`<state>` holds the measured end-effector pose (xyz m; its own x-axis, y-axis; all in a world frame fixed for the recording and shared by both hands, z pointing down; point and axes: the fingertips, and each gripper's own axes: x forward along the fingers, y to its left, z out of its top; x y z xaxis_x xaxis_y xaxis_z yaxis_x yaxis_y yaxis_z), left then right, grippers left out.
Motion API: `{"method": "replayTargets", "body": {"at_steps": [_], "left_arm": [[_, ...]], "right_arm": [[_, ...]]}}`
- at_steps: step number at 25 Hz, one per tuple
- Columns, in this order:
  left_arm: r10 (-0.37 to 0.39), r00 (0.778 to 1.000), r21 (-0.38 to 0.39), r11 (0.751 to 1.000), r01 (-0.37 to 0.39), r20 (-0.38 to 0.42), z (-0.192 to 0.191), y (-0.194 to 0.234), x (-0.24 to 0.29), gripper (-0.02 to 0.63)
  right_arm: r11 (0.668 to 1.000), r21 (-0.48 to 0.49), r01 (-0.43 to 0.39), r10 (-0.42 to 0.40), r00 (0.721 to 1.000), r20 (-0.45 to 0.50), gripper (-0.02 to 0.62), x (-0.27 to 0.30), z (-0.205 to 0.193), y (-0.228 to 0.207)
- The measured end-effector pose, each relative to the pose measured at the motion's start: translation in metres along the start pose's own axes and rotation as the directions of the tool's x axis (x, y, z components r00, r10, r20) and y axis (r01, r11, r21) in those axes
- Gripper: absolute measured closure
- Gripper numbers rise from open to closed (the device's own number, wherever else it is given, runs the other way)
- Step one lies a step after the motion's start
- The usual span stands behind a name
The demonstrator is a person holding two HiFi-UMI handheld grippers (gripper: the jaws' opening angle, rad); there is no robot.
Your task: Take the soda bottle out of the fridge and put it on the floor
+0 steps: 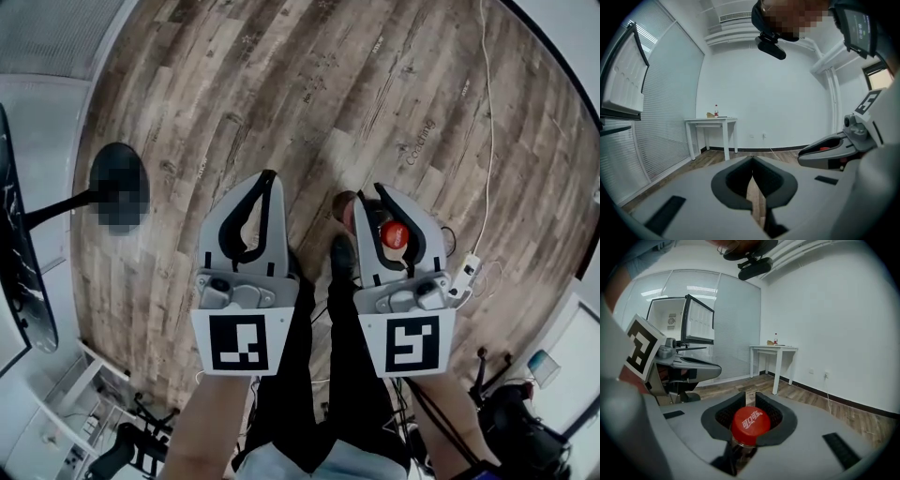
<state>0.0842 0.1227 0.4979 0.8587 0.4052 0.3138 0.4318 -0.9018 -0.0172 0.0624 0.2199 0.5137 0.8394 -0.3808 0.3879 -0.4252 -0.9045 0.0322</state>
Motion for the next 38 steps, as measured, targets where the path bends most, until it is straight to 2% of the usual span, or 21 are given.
{"method": "replayTargets", "body": {"at_steps": [11,21,38], "left_arm": [[-0.010,1.000,0.003,1.000,0.010,-0.022,-0.064,0.009,0.021,0.591],[-0.047,0.997,0.018,0.999,0.048,-0.067,-0.133,0.007,0.035,0.589],[-0.064,0.992,0.019,0.998,0.066,-0.108,-0.216,0.008,0.063,0.589]], "right_arm": [[1.000,0.016,0.009,-0.008,1.000,-0.024,0.517,0.029,-0.069,0.007],[0.999,0.024,0.032,-0.031,0.998,-0.057,0.518,0.049,-0.134,0.010],[0.999,0.019,0.048,-0.046,0.993,-0.104,0.518,0.076,-0.224,0.007]]}}
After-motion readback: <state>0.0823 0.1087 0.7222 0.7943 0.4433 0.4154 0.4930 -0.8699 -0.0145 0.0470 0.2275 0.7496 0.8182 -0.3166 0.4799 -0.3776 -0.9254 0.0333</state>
